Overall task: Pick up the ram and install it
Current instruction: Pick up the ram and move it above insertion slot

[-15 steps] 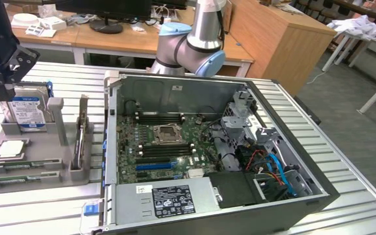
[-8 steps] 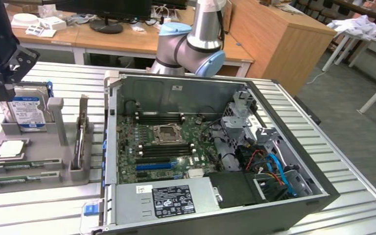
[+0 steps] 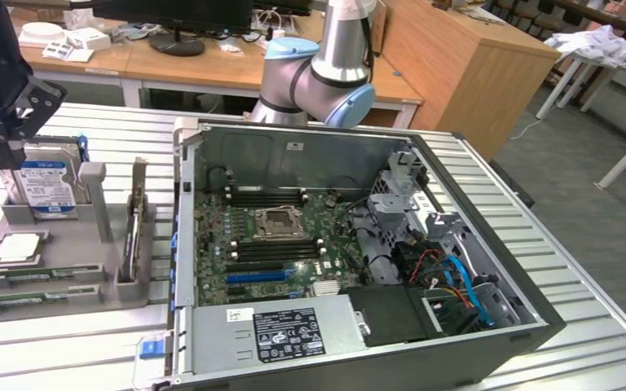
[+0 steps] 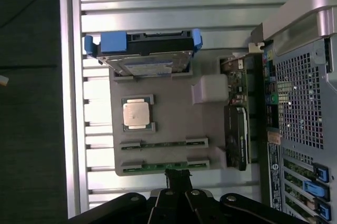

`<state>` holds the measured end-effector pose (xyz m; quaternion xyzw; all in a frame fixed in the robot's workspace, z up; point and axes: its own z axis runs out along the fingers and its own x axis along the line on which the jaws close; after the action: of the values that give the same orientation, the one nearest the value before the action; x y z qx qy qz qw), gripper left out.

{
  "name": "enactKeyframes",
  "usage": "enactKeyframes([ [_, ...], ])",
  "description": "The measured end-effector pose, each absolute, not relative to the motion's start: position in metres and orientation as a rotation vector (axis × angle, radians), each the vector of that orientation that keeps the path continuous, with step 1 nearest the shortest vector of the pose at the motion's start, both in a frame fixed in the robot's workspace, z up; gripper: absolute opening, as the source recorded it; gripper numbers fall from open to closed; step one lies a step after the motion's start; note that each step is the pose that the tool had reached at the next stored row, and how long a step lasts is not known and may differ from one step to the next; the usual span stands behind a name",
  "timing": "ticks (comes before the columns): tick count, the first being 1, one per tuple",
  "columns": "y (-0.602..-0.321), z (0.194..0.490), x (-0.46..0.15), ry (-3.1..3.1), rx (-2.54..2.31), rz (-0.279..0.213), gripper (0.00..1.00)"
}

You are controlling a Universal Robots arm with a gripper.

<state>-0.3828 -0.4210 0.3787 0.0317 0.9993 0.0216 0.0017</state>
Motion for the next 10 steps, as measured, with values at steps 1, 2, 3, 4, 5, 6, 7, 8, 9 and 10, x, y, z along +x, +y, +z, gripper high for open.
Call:
enactKeyframes([
  [1, -0.421, 0.3786, -0.3828, 3.136, 0.086, 0.068, 0.11],
  [2, -0.421, 0.3786, -0.3828, 3.137, 0.069, 0.068, 0.11],
  [3, -0.421, 0.3785, -0.3828, 3.138, 0.048, 0.068, 0.11],
  [4, -0.4211, 0.3784, -0.3828, 3.138, 0.022, 0.068, 0.11],
  [5, -0.4211, 0.3784, -0.3828, 3.139, -0.005, 0.068, 0.11],
  [6, -0.4211, 0.3784, -0.3828, 3.139, -0.033, 0.068, 0.11],
  [7, -0.4211, 0.3784, -0.3828, 3.139, -0.061, 0.068, 0.11],
  [8, -0.4211, 0.3784, -0.3828, 3.139, -0.086, 0.068, 0.11],
  [9, -0.4211, 0.3784, -0.3828, 3.138, -0.111, 0.068, 0.11],
  [10, -0.4211, 0.3784, -0.3828, 3.138, -0.135, 0.068, 0.11],
])
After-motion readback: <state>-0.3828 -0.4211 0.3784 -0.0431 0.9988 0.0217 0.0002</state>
